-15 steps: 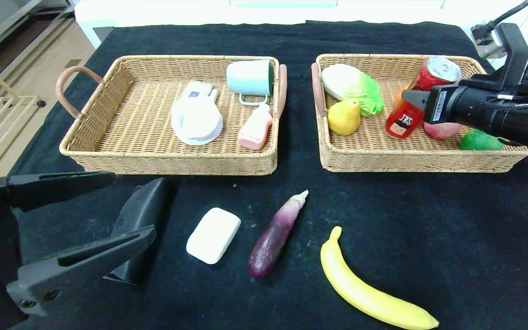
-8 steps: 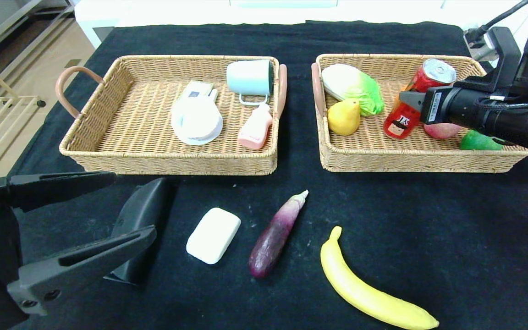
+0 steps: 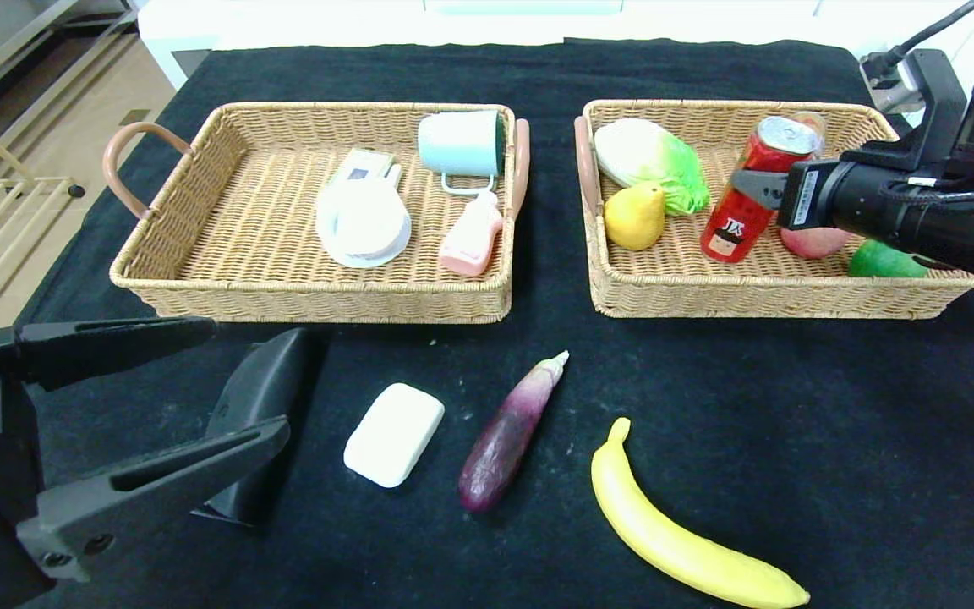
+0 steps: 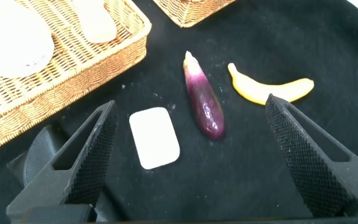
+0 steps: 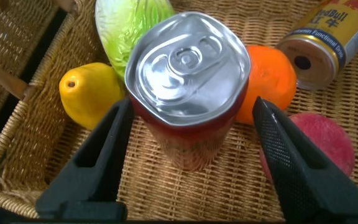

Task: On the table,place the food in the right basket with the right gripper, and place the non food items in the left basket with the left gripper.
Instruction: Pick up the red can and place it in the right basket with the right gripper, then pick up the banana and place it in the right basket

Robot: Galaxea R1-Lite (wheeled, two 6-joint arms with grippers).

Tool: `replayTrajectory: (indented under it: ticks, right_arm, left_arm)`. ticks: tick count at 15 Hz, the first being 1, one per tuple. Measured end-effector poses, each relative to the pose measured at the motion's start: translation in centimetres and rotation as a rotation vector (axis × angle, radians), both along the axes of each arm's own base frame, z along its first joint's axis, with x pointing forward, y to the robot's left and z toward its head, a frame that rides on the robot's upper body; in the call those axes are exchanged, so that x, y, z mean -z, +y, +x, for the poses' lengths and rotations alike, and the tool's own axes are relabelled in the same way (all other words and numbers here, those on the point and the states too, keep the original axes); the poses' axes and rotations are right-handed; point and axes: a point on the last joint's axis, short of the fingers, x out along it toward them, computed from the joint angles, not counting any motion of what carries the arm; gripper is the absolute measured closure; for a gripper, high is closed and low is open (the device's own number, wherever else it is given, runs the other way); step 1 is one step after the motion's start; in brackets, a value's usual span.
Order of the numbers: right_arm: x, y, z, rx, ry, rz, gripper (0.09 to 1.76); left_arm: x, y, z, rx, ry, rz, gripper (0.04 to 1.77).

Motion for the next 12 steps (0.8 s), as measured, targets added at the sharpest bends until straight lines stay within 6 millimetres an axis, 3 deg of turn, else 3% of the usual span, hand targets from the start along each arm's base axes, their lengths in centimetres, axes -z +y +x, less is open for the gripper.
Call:
replayTrajectory:
  ticks: [6,12]
  right_arm:
    - [-0.4,-0.1,-2.4,-0.017,0.009,-0.006,0.28]
    - [0.1,-0.3,-8.9,-0.079,0.186,-0.072,0.21]
  left_arm:
    - [0.0,0.0,0.0,0.000,0.000,0.001,0.09]
    - [0.0,0.0,0.0,0.001,-0.007,0.008,0.09]
